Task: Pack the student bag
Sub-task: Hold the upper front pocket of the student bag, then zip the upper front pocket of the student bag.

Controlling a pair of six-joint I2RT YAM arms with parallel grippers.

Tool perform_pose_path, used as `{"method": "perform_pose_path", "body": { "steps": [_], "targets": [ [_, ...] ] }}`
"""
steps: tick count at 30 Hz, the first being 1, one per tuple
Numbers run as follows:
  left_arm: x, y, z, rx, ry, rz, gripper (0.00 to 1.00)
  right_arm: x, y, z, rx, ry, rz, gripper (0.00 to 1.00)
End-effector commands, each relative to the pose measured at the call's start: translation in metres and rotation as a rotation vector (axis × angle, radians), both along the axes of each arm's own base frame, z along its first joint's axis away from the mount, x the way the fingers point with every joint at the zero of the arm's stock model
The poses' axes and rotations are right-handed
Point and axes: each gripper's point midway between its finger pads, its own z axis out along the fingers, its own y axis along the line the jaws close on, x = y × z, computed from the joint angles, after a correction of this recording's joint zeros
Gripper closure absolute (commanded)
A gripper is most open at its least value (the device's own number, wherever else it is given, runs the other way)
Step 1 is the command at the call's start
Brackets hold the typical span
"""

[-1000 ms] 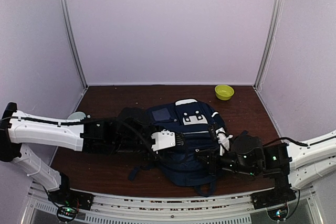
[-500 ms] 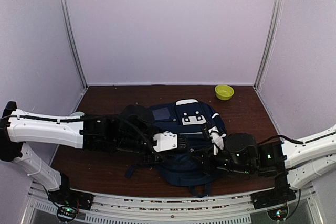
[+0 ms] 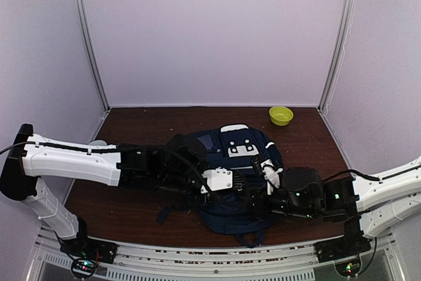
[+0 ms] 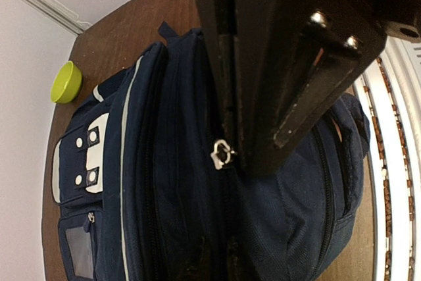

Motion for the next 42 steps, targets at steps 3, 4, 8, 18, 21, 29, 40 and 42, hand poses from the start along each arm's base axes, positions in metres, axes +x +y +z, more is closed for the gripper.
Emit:
{"method": "perform_pose_path", "body": {
  "steps": [3, 4, 8, 18, 21, 29, 40, 42],
  "targets": [
    [0.002, -0.008, 0.012, -0.031, -0.026, -0.006, 1.00, -0.001, 0.017, 0.054, 0.171, -0.052, 0.025, 1.00],
    [0.003, -0.006, 0.011, -0.024, -0.028, -0.001, 1.00, 0.000, 0.017, 0.054, 0.170, -0.053, 0.023, 1.00],
    [0.004, -0.003, 0.009, -0.019, -0.034, 0.007, 1.00, 0.001, 0.016, 0.053, 0.164, -0.057, 0.017, 1.00],
    [0.008, 0.011, 0.002, 0.012, -0.057, 0.047, 1.00, 0.012, -0.008, 0.047, 0.115, -0.074, -0.074, 1.00],
    [0.009, 0.017, 0.001, 0.012, -0.064, 0.062, 1.00, 0.018, -0.020, 0.042, 0.107, -0.070, -0.112, 1.00],
    [0.010, 0.032, 0.000, 0.007, -0.069, 0.091, 1.00, 0.028, -0.040, 0.030, 0.102, -0.048, -0.168, 1.00],
    [0.013, 0.051, -0.005, 0.003, -0.063, 0.129, 1.00, 0.044, -0.064, 0.017, 0.078, -0.038, -0.232, 1.00],
    [0.013, 0.054, -0.004, -0.002, -0.062, 0.138, 1.00, 0.046, -0.068, 0.014, 0.073, -0.035, -0.244, 1.00]
  ]
}}
